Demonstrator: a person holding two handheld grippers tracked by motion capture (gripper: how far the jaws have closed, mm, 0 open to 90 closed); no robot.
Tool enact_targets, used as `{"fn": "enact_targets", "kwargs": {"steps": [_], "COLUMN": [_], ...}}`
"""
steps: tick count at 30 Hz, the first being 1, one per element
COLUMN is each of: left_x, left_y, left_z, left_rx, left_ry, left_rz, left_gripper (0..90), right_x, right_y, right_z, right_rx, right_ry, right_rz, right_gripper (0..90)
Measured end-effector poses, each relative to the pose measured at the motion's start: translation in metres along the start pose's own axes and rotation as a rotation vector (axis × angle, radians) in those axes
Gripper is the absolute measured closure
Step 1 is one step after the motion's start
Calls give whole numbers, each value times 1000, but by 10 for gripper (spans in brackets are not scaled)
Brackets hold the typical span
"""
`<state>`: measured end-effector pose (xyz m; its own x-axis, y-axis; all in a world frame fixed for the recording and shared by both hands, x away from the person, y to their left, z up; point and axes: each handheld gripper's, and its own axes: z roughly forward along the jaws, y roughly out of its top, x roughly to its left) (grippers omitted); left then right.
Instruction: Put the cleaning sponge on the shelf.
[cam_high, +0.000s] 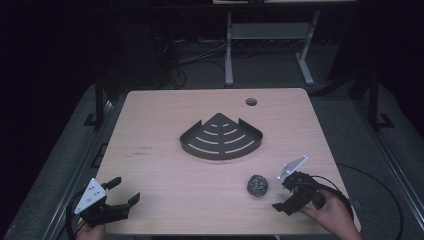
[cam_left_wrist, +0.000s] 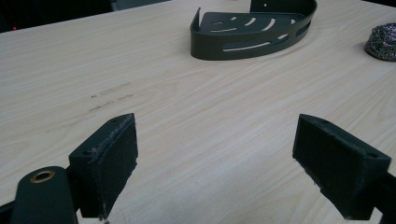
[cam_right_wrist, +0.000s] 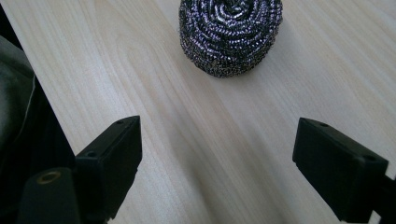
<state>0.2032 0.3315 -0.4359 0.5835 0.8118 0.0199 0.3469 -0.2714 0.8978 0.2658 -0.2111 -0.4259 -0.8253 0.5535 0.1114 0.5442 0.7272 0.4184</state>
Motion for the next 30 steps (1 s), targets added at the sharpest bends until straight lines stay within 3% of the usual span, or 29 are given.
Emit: {"fn": "enact_targets", "kwargs": {"steps": [30], "left_x": [1], "left_y": [1], "left_z": [-2], "left_rx": [-9], "left_ry": [4], "left_rz": [-4], "left_gripper": [133], "right_x": [-4], "right_y": [24], "right_z": [7], "right_rx": [14], "right_ry": [7], "right_rz": [-47], "right_gripper": [154]}}
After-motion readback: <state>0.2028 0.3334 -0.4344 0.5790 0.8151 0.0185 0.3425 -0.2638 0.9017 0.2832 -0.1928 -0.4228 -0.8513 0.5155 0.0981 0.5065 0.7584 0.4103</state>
